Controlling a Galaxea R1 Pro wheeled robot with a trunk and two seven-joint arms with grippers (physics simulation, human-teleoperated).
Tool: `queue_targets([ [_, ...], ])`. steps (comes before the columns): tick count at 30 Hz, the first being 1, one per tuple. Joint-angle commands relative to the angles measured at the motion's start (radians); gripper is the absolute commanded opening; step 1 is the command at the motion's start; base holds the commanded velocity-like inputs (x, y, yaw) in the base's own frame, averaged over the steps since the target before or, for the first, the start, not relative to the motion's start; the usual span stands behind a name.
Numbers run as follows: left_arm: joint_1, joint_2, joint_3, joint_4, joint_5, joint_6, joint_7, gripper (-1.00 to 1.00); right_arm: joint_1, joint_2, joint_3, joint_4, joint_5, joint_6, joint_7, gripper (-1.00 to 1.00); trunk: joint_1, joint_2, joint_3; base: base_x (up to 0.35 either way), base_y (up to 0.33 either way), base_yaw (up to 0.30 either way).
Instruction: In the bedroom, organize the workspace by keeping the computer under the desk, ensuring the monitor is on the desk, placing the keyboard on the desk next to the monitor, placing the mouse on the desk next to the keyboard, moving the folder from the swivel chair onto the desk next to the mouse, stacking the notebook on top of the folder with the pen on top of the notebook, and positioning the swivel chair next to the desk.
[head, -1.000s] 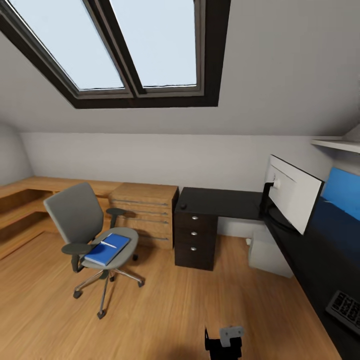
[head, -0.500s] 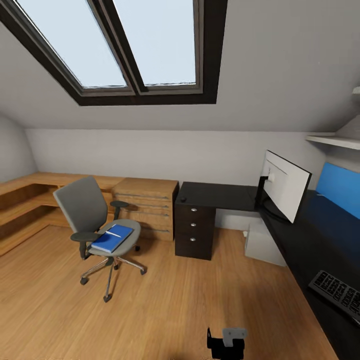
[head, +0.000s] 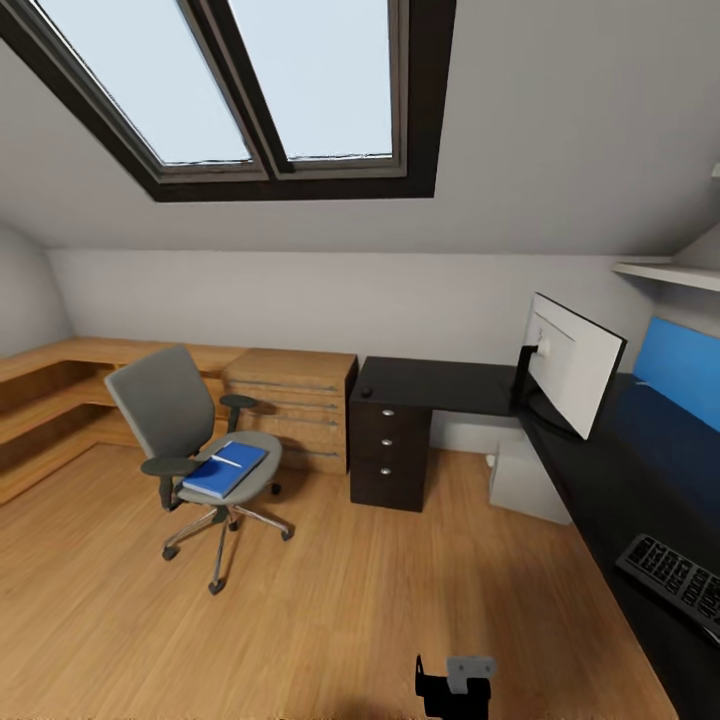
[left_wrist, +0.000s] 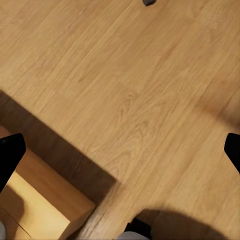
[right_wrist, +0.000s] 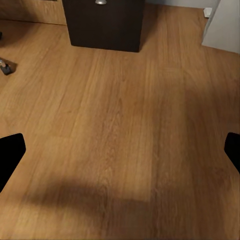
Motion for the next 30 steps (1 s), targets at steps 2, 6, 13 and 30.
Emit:
queue_targets([
  [2, 0.000, -0.001, 0.000, -0.002, 0.010, -0.002, 0.001, 1.00, -0.001, 0.000, 0.009, 0.001, -0.005, -0.002, -0.005, 1.00, 0.000, -0.001, -0.004, -0.124, -0.122, -0.043],
  [6, 0.000, -0.001, 0.000, -0.002, 0.010, -0.002, 0.001, 1.00, -0.001, -0.002, 0.009, 0.001, -0.005, -0.002, -0.004, 1.00, 0.000, -0.001, -0.010, -0.188, -0.183, -0.116],
  [13, 0.000, -0.001, 0.000, -0.002, 0.010, -0.002, 0.001, 1.00, -0.001, -0.004, 0.009, -0.001, -0.005, -0.004, -0.004, 1.00, 0.000, -0.001, -0.013, -0.311, -0.070, -0.258],
  [30, 0.000, -0.001, 0.000, -0.002, 0.010, -0.002, 0.001, 1.00, -0.001, -0.005, 0.009, 0.000, -0.003, -0.004, -0.003, 1.00, 0.000, -0.001, -0.015, -0.290, -0.142, -0.288],
])
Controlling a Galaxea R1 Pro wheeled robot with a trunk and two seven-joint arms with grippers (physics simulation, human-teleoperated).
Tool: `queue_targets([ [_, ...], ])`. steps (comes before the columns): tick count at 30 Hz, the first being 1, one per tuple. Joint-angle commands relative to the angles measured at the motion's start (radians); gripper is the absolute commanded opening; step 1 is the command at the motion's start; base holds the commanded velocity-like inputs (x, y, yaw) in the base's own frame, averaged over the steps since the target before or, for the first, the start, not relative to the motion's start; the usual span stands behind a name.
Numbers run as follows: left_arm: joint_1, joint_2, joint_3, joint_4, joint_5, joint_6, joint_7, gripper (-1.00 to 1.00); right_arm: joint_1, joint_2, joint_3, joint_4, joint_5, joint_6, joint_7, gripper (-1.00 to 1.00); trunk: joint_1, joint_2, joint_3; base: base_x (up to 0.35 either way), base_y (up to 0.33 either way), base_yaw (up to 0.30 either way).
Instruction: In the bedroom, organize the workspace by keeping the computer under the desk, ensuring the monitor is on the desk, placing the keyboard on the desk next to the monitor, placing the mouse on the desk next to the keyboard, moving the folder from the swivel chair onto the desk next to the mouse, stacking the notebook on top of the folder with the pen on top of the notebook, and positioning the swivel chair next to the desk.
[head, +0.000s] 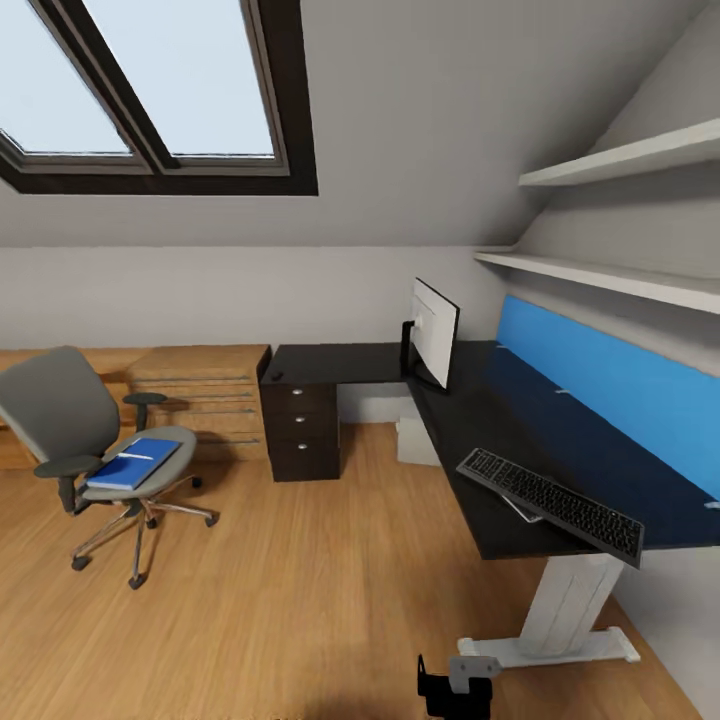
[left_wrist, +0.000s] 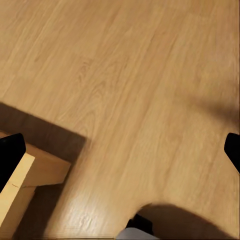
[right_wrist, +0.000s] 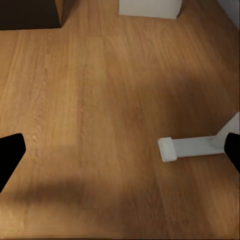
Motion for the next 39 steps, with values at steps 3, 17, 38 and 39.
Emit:
queue_targets([
  [3, 0.000, -0.001, 0.000, -0.002, 0.010, -0.002, 0.001, 1.00, -0.001, 0.000, 0.009, 0.001, -0.003, -0.001, -0.004, 1.00, 0.000, -0.001, -0.004, -0.080, -0.317, -0.180],
  [17, 0.000, 0.001, -0.030, 0.009, 0.009, -0.020, 0.002, 1.00, -0.001, -0.012, 0.010, 0.000, -0.004, -0.001, -0.004, 1.00, 0.000, -0.001, -0.006, -0.010, -0.343, -0.024],
  [38, 0.000, 0.001, -0.030, 0.010, 0.011, -0.021, 0.002, 1.00, -0.001, -0.013, 0.009, -0.002, -0.004, -0.001, -0.004, 1.00, 0.000, -0.001, -0.006, 0.000, -0.199, 0.000],
  [39, 0.000, 0.001, -0.030, 0.010, 0.012, -0.021, 0.002, 1.00, -0.001, -0.014, 0.010, -0.003, -0.003, -0.001, -0.004, 1.00, 0.000, -0.001, -0.006, 0.000, -0.005, 0.000],
])
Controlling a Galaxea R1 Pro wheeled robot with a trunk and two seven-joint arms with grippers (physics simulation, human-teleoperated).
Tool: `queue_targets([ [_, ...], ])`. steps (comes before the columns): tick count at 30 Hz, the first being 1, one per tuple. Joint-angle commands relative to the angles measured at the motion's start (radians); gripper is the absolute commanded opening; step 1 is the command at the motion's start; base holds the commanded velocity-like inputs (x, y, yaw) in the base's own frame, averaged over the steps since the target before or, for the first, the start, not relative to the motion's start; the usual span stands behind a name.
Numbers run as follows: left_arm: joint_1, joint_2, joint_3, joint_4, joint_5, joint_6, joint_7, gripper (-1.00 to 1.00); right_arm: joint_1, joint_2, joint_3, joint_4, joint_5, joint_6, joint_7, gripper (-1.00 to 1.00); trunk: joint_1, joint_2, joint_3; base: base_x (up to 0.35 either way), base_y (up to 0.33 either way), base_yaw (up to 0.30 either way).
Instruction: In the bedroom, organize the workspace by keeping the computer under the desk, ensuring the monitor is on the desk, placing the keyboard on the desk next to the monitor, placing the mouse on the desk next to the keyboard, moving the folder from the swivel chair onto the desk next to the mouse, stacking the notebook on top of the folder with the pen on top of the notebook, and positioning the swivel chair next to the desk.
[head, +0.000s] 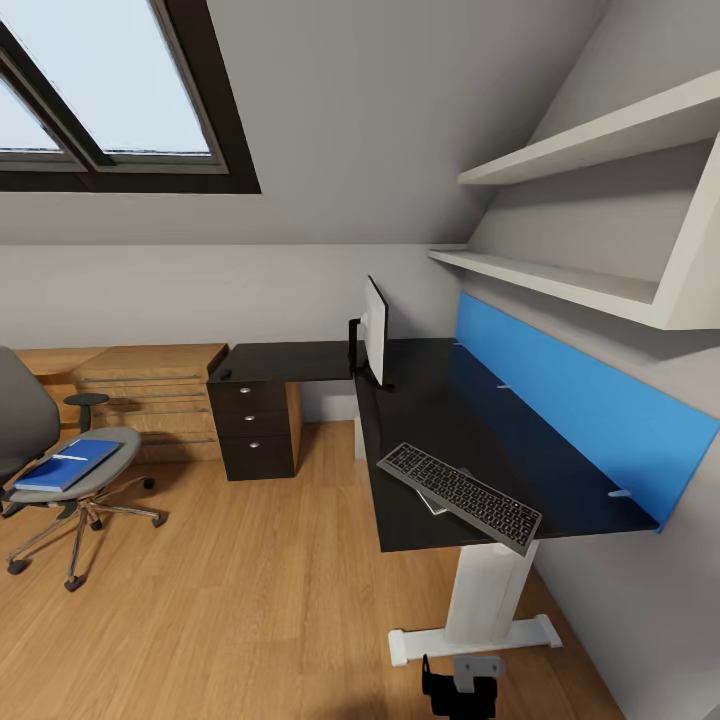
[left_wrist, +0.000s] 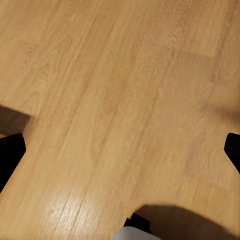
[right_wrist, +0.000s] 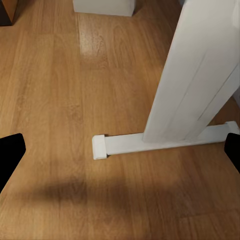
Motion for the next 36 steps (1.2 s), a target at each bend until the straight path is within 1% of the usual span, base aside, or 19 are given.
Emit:
queue_targets([
  [1, 0.000, -0.002, 0.000, -0.004, 0.011, -0.003, 0.001, 1.00, -0.001, -0.002, 0.009, 0.000, -0.004, -0.002, -0.005, 1.00, 0.000, -0.001, -0.001, 0.000, -0.003, 0.000],
  [5, 0.000, -0.004, -0.005, -0.035, 0.011, -0.001, 0.001, 1.00, -0.001, -0.012, 0.008, -0.003, -0.002, -0.010, -0.007, 1.00, 0.000, -0.001, -0.001, 0.000, -0.002, 0.000],
  [8, 0.001, -0.015, -0.039, -0.125, 0.010, 0.009, 0.007, 1.00, -0.003, -0.035, 0.006, -0.045, -0.002, -0.035, -0.012, 1.00, 0.000, -0.001, -0.001, 0.000, 0.000, 0.000],
  [11, -0.004, -0.023, -0.056, -0.189, 0.010, 0.040, 0.016, 1.00, -0.005, -0.052, 0.005, -0.110, -0.001, -0.040, -0.018, 1.00, 0.000, -0.001, -0.001, 0.000, 0.000, 0.000],
  [12, -0.020, -0.029, -0.063, -0.240, 0.011, 0.091, 0.025, 1.00, -0.007, -0.064, 0.005, -0.164, -0.001, -0.041, -0.029, 1.00, 0.000, -0.001, -0.001, 0.000, 0.000, 0.000],
  [13, -0.047, -0.038, -0.069, -0.292, 0.011, 0.171, 0.036, 1.00, -0.009, -0.080, 0.005, -0.224, -0.002, -0.036, -0.048, 1.00, 0.000, -0.001, -0.001, 0.000, 0.000, 0.000],
  [14, -0.087, -0.051, -0.072, -0.336, 0.012, 0.274, 0.049, 1.00, -0.012, -0.098, 0.004, -0.289, -0.002, -0.021, -0.073, 1.00, 0.000, -0.001, -0.001, 0.000, 0.000, 0.000],
  [17, -0.163, -0.077, -0.075, -0.377, 0.012, 0.438, 0.062, 1.00, -0.024, -0.129, 0.004, -0.395, -0.003, 0.033, -0.121, 1.00, 0.000, -0.001, -0.001, 0.000, 0.000, 0.000],
  [18, -0.191, -0.085, -0.076, -0.385, 0.012, 0.488, 0.065, 1.00, -0.029, -0.138, 0.004, -0.432, -0.003, 0.060, -0.138, 1.00, 0.000, -0.001, -0.001, 0.000, 0.000, 0.000],
  [19, -0.275, -0.106, -0.077, -0.392, 0.014, 0.606, 0.070, 1.00, -0.048, -0.163, 0.004, -0.534, -0.002, 0.158, -0.189, 1.00, 0.000, -0.001, -0.001, 0.000, 0.000, 0.000],
  [20, -0.301, -0.110, -0.077, -0.388, 0.014, 0.631, 0.071, 1.00, -0.055, -0.169, 0.003, -0.563, -0.003, 0.194, -0.203, 1.00, 0.000, -0.001, -0.001, 0.000, 0.000, 0.000],
  [21, -0.345, -0.117, -0.077, -0.373, 0.015, 0.668, 0.070, 1.00, -0.071, -0.180, 0.002, -0.608, -0.004, 0.268, -0.226, 1.00, 0.000, -0.001, -0.001, 0.000, 0.000, 0.000],
  [22, -0.361, -0.120, -0.077, -0.363, 0.015, 0.682, 0.070, 1.00, -0.081, -0.183, -0.001, -0.625, -0.006, 0.305, -0.235, 1.00, 0.000, -0.001, -0.001, 0.000, 0.000, 0.000],
  [23, -0.410, -0.127, -0.076, -0.311, 0.016, 0.717, 0.068, 1.00, -0.156, -0.189, -0.062, -0.653, -0.039, 0.523, -0.243, 1.00, 0.000, -0.001, -0.001, 0.000, 0.000, 0.000],
  [26, -0.421, -0.129, -0.079, -0.296, 0.016, 0.719, 0.069, 1.00, -0.179, -0.183, -0.087, -0.603, -0.054, 0.591, -0.209, 1.00, 0.000, -0.001, -0.001, 0.000, 0.000, 0.000],
  [27, -0.423, -0.128, -0.081, -0.292, 0.015, 0.711, 0.069, 1.00, -0.185, -0.181, -0.094, -0.567, -0.057, 0.609, -0.179, 1.00, 0.000, -0.001, -0.001, 0.000, 0.000, 0.000],
  [31, -0.426, -0.124, -0.082, -0.289, 0.015, 0.681, 0.069, 1.00, -0.191, -0.182, -0.104, -0.521, -0.061, 0.627, -0.130, 1.00, 0.000, -0.001, -0.001, 0.001, 0.000, 0.000],
  [32, -0.427, -0.122, -0.083, -0.288, 0.014, 0.660, 0.069, 1.00, -0.193, -0.182, -0.107, -0.510, -0.062, 0.631, -0.116, 1.00, 0.000, -0.001, -0.001, 0.057, 0.000, 0.000],
  [36, -0.428, -0.121, -0.084, -0.286, 0.013, 0.620, 0.068, 1.00, -0.194, -0.185, -0.111, -0.498, -0.064, 0.634, -0.102, 1.00, 0.000, -0.001, -0.001, 0.158, -0.011, 0.000],
])
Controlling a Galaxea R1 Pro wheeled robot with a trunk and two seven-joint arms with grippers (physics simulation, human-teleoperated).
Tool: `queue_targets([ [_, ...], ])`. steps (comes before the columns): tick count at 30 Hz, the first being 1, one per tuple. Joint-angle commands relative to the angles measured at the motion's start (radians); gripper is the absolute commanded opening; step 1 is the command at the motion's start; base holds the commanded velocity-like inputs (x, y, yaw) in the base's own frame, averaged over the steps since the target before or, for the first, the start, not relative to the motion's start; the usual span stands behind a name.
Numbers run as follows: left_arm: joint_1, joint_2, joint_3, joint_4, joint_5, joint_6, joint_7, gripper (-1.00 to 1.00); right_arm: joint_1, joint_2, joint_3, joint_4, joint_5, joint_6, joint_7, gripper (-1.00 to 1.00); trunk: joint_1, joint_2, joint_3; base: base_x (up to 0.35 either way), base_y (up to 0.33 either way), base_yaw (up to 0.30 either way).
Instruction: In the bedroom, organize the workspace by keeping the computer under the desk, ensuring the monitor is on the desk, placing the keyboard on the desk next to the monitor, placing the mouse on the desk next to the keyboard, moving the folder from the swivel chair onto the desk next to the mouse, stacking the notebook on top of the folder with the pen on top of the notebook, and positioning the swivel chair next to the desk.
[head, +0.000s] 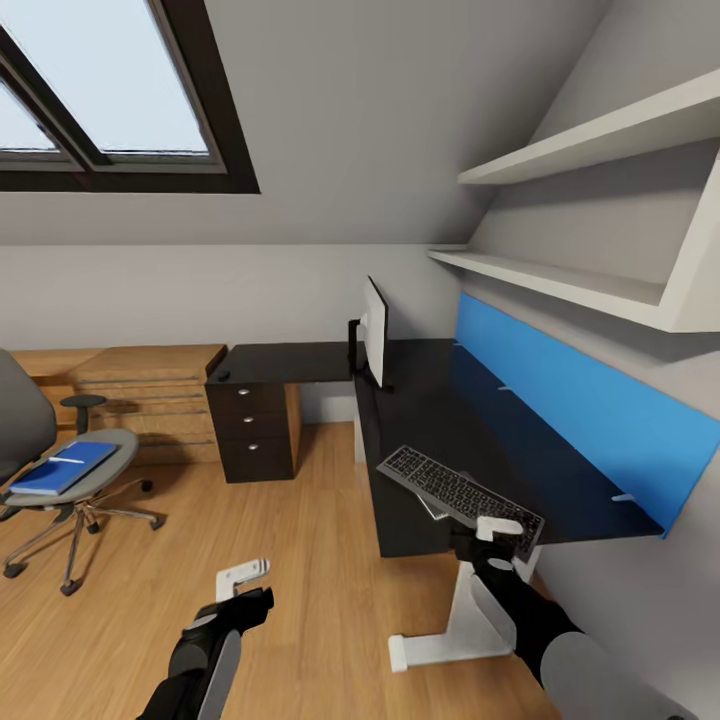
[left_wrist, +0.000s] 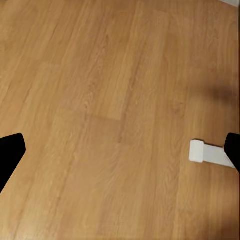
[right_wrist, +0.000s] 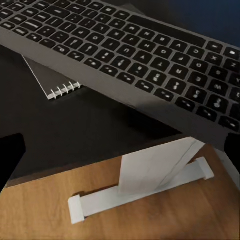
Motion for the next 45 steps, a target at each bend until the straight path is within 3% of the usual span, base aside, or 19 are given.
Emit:
queue_targets([
  [1, -0.001, -0.001, 0.000, -0.001, 0.010, -0.009, 0.007, 1.00, -0.001, -0.004, 0.007, -0.001, -0.006, 0.005, -0.005, 1.00, 0.000, -0.001, -0.001, 0.248, -0.044, 0.000],
  [10, -0.002, -0.001, -0.022, -0.001, 0.009, -0.029, 0.009, 1.00, -0.002, -0.014, -0.018, -0.026, -0.008, -0.007, 0.000, 1.00, 0.000, -0.001, -0.001, 0.288, -0.066, 0.000],
  [16, -0.002, 0.000, -0.029, -0.001, 0.009, -0.031, 0.011, 1.00, -0.002, -0.015, -0.041, -0.028, -0.007, -0.075, -0.001, 1.00, 0.000, -0.001, -0.001, 0.296, -0.129, 0.000],
  [32, -0.002, 0.005, -0.022, -0.006, 0.008, -0.035, 0.014, 1.00, -0.002, -0.014, -0.048, 0.018, -0.007, -0.116, -0.002, 1.00, 0.000, -0.001, -0.001, 0.281, -0.141, 0.000],
  [35, -0.002, 0.014, 0.007, -0.018, 0.010, -0.045, 0.013, 1.00, -0.004, -0.015, -0.049, 0.034, -0.007, -0.116, -0.002, 1.00, 0.000, -0.001, -0.001, 0.121, -0.045, 0.000],
  [39, -0.003, 0.024, 0.075, -0.036, 0.016, -0.060, 0.008, 1.00, -0.022, -0.015, -0.050, 0.049, -0.008, -0.111, -0.002, 1.00, 0.000, -0.001, -0.001, 0.056, -0.021, 0.000],
  [45, -0.002, 0.029, 0.145, -0.064, 0.023, -0.067, 0.004, 1.00, -0.092, -0.013, -0.051, 0.105, -0.009, -0.089, -0.002, 1.00, 0.000, -0.001, -0.001, 0.019, -0.007, 0.000],
])
